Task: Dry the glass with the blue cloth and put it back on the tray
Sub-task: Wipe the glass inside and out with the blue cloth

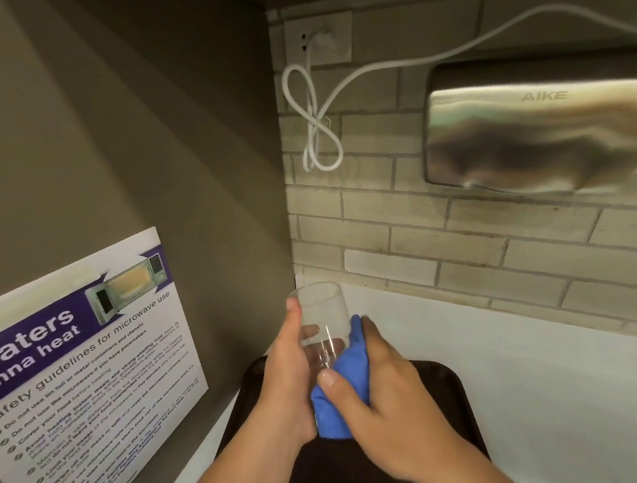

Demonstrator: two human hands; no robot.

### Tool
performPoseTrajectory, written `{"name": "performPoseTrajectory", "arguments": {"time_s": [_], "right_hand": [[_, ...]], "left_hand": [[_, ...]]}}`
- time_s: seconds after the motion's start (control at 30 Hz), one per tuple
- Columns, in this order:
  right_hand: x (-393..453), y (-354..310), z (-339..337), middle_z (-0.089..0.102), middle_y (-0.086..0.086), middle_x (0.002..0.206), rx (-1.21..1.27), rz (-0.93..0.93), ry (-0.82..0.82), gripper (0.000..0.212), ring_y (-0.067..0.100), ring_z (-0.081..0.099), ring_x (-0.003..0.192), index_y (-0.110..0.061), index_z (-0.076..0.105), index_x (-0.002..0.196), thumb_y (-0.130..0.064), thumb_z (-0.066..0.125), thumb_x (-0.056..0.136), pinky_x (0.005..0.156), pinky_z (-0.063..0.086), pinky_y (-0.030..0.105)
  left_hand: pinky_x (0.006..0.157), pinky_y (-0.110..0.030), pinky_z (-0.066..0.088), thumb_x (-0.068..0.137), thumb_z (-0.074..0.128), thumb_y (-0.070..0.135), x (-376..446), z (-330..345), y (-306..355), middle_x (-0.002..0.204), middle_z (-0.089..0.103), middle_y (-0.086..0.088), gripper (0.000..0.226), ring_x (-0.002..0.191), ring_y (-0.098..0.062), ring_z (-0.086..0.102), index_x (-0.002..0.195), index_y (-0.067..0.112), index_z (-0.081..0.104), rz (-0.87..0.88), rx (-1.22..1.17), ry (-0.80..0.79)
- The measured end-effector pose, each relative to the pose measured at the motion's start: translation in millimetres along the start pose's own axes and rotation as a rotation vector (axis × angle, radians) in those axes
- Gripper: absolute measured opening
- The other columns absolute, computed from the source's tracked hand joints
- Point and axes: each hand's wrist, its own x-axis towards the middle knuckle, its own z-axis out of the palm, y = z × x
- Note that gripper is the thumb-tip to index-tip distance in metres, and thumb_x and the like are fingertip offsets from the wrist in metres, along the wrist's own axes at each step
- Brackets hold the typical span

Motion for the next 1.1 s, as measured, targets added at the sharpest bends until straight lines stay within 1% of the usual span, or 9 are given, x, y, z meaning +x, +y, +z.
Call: {"name": "performPoseTrajectory", "arguments": {"time_s": [0.07,0.2,0.3,0.43,0.57,0.73,0.8,1.0,1.1], "right_hand": [[7,-5,-3,0.039,-0.034,0.122,-0.095,-0.066,0.029,0.104,-0.023,0.051,0.097,-0.039,0.014,0.157,-0.098,0.024,0.071,0.074,0.036,-0.011],[34,-7,-24,0.071,-0.01,0.092,0.178,-0.004,0.13,0.062,0.005,0.071,0.089,-0.027,0.057,0.11,-0.082,0.041,0.085,0.078,0.056,0.016],[32,0,-24,0.08,0.004,0.096,0.434,0.233,0.033,0.059,0.02,0.077,0.091,-0.025,0.073,0.1,-0.076,0.044,0.09,0.088,0.061,0.041],[4,4,-7,0.074,-0.016,0.099,0.222,-0.029,-0.006,0.036,0.002,0.073,0.09,-0.04,0.059,0.111,-0.067,0.055,0.087,0.074,0.054,0.015],[20,-6,-15,0.062,-0.025,0.108,0.064,-0.13,0.109,0.066,-0.005,0.064,0.102,-0.037,0.042,0.136,-0.074,0.055,0.082,0.087,0.051,0.012],[47,-6,-23,0.082,0.01,0.105,0.751,0.404,0.049,0.075,0.029,0.078,0.1,-0.022,0.074,0.116,-0.083,0.048,0.083,0.098,0.059,0.048],[42,3,-15,0.082,0.017,0.105,0.996,0.611,-0.044,0.078,0.033,0.08,0.095,-0.014,0.081,0.111,-0.08,0.049,0.085,0.088,0.063,0.044],[24,21,-1,0.072,0.027,0.127,1.515,0.776,-0.265,0.08,0.041,0.072,0.107,-0.003,0.074,0.127,-0.069,0.068,0.083,0.096,0.057,0.05],[20,29,4,0.07,0.027,0.132,1.528,0.84,-0.264,0.085,0.044,0.068,0.114,-0.003,0.074,0.126,-0.073,0.069,0.077,0.11,0.048,0.054]], "left_hand": [[0.081,-0.046,0.066,0.064,0.074,0.08,-3,0,-4,0.104,0.083,-0.022,0.09,0.099,-0.037,0.08,0.119,0.009,0.08,-0.01,0.029,-0.096],[0.087,-0.047,0.064,0.064,0.091,0.064,-11,6,-3,0.112,0.08,-0.025,0.086,0.104,-0.038,0.078,0.122,0.002,0.078,-0.034,0.052,-0.327],[0.083,-0.048,0.064,0.07,0.083,0.067,-7,8,4,0.103,0.081,-0.022,0.076,0.095,-0.036,0.079,0.109,0.003,0.082,0.005,0.029,-0.319],[0.056,-0.034,0.063,0.045,0.093,0.069,0,3,8,0.069,0.072,-0.01,0.073,0.059,-0.024,0.073,0.08,0.007,0.078,0.069,0.013,-0.222],[0.087,-0.043,0.064,0.065,0.091,0.062,-6,4,3,0.111,0.081,-0.021,0.079,0.104,-0.034,0.078,0.119,0.005,0.08,0.024,0.074,-0.372],[0.087,-0.047,0.063,0.061,0.091,0.066,-6,17,4,0.106,0.079,-0.019,0.079,0.099,-0.034,0.077,0.109,0.005,0.08,0.219,0.079,-0.33],[0.076,-0.037,0.061,0.054,0.09,0.074,0,17,6,0.089,0.074,-0.008,0.078,0.083,-0.023,0.074,0.097,0.011,0.076,0.421,0.144,-0.203],[0.072,-0.031,0.062,0.066,0.092,0.06,5,7,5,0.086,0.07,0.006,0.069,0.076,-0.024,0.074,0.109,0.013,0.067,0.717,0.414,-0.294],[0.071,-0.036,0.063,0.071,0.088,0.035,10,-4,0,0.088,0.069,-0.009,0.048,0.077,-0.028,0.073,0.108,0.012,0.066,0.766,0.478,-0.268]]}}
